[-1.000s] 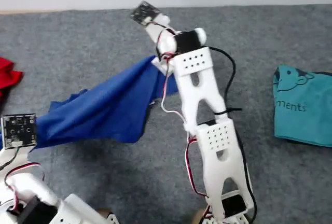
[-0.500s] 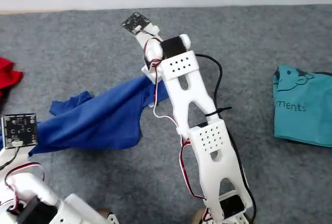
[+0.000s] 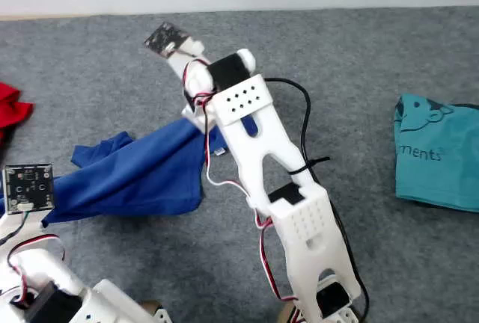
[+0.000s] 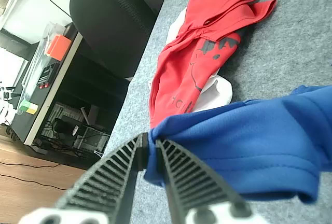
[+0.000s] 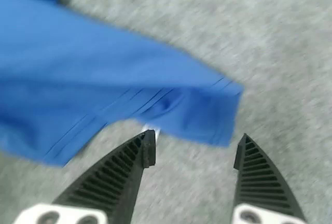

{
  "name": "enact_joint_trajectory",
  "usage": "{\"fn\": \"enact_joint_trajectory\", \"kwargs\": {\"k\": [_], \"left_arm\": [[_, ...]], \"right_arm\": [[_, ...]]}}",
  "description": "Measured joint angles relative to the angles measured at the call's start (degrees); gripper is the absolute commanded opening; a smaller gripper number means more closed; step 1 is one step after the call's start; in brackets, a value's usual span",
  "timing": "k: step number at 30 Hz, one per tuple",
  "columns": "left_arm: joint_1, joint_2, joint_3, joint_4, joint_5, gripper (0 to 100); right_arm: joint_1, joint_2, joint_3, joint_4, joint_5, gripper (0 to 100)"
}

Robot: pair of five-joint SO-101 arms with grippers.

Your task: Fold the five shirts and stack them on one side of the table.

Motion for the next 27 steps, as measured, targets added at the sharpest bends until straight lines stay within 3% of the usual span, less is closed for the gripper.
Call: {"fn": "enact_joint_trajectory", "kwargs": {"k": [11,19,27], "left_arm": [[0.0,0.0,2.5,0.0,0.1,0],[0.0,0.0,2.5,0.0,0.2,0],[0.0,0.0,2.5,0.0,0.2,0]], "right_arm": [[-11.7,-7.6,28.6,-0.4,3.1,25.8],[-17.6,-7.7,34.2,-5.3,5.5,25.9],[-18.1,-4.4,34.2,-10.0,7.9,25.9]]}}
